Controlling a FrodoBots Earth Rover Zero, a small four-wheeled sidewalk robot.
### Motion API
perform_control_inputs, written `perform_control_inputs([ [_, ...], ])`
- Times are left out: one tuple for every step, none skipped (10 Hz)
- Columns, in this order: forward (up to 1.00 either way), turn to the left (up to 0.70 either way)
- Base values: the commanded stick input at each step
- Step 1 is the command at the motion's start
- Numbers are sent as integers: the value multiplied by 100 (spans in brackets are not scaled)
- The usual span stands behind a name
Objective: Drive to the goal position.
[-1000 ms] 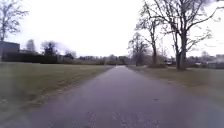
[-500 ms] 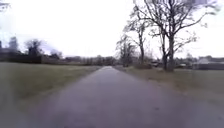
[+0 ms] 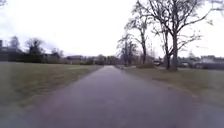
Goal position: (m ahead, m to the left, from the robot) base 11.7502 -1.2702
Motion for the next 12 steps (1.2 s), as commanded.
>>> perform_control_inputs([
  [100,0],
  [100,0],
  [100,0],
  [100,0],
  [100,0],
  [100,0],
  [100,0],
  [100,0],
  [100,0],
  [100,0],
  [100,0],
  [100,0],
])
